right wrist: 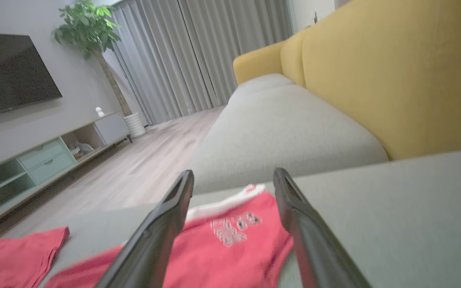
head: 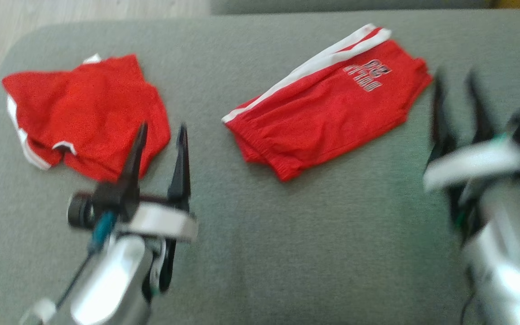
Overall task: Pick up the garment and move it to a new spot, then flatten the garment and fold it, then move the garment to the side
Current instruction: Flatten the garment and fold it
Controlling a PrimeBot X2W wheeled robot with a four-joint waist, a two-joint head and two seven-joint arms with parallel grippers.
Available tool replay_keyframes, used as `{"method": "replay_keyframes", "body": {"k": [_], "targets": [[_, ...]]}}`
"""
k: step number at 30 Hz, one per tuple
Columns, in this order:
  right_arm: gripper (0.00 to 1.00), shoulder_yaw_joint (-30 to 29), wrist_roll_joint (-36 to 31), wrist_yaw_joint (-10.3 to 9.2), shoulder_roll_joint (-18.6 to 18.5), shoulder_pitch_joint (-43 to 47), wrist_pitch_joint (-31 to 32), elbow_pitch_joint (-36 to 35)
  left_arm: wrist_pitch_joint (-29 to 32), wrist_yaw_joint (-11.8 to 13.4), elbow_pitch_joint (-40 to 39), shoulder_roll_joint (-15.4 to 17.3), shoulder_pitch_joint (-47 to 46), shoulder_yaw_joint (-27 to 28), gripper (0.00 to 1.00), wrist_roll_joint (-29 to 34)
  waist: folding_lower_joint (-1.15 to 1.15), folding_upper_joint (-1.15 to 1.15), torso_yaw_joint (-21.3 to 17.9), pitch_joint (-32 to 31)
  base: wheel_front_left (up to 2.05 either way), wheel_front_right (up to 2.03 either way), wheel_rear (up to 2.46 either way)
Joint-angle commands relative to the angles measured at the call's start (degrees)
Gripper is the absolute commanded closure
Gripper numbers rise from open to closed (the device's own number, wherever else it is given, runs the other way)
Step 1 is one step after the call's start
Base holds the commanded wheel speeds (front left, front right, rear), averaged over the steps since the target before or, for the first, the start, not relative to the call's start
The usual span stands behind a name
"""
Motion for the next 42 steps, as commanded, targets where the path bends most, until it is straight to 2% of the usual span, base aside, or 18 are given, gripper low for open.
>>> {"method": "replay_keyframes", "body": {"k": [1, 5, 13, 17, 23, 27, 33, 42], "targets": [[0.0, 0.07, -2.96, 0.37, 2.63, 5.51, -0.51, -4.74, -0.36, 0.01, -2.94, 0.61, 1.82, 3.93, 0.0, 2.12, 0.02, 0.0, -2.48, -2.68, 0.0, 0.0, 0.0], [0.0, -0.45, -7.18, 0.37, 6.12, 14.78, -0.51, -9.43, -0.36, -1.09, -4.48, -0.99, 8.22, 7.07, 0.0, 4.87, 0.02, 0.0, -3.32, -3.77, 0.0, 0.0, 0.0], [0.0, -0.95, -9.29, 0.37, 8.51, 21.56, -0.52, -12.26, -0.36, -3.15, -5.94, -4.94, 15.16, 12.01, 0.0, 8.82, 0.02, 0.0, -3.9, -4.27, 0.0, 0.0, 0.0], [0.0, -1.87, -10.15, 0.37, 8.85, 21.42, -0.47, -13.12, -0.37, -5.07, -5.82, -6.61, 15.78, 13.61, 0.0, 10.87, 0.02, 0.0, -3.2, -3.31, 0.0, 0.0, 0.0], [0.0, -6.51, -12.28, 0.37, 6.91, 13.33, 3.76, -14.21, -0.37, -7.75, -5.59, -8.29, 12.32, 15.2, 0.0, 13.82, 0.02, 0.0, -0.86, 1.96, 0.0, 0.0, 0.0], [0.0, -10.94, -14.36, 0.37, 4.79, 4.65, 10.64, -9.33, -0.37, -8.67, -5.53, -9.04, 10.32, 15.69, 0.0, 15.06, 0.02, 0.0, 0.79, 5.79, 0.0, 0.0, 0.0], [0.0, -16.96, -15.3, 0.37, 2.76, -7.62, 19.13, 2.93, -0.37, -9.72, -4.55, -10.09, 7.72, 15.71, 0.0, 15.86, 0.02, 0.0, 3.94, 9.85, 0.0, 0.0, 0.0], [0.0, -20.39, -19.64, 0.37, -0.69, -18.28, 22.64, 19.17, -0.37, -10.39, -4.78, -10.72, 5.86, 15.14, 0.0, 15.91, 0.02, 0.0, 7.19, 12.47, 0.0, 0.0, 0.0]]}}
